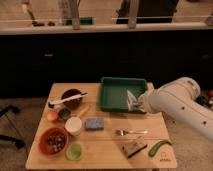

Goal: Place towel in tray

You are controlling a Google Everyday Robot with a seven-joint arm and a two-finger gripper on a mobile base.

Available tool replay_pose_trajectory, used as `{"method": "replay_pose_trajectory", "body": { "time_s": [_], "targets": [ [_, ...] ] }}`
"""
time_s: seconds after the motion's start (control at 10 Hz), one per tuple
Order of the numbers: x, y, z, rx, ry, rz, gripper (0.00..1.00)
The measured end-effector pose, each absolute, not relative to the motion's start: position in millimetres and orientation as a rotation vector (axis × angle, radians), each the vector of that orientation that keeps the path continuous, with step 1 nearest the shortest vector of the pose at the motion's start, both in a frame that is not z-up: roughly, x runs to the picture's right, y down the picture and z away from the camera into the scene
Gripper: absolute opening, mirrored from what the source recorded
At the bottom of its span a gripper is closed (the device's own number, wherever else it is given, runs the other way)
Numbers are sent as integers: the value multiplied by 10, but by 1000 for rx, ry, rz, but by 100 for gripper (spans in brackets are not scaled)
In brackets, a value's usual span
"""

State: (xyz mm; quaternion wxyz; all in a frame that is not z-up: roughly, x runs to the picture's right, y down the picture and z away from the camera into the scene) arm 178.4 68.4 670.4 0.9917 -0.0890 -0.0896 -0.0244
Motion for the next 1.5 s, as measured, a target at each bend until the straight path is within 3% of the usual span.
{"method": "replay_pose_trajectory", "body": {
  "time_s": [1.5],
  "targets": [
    [1775, 340, 7345, -191, -152, -28, 2]
  ]
}}
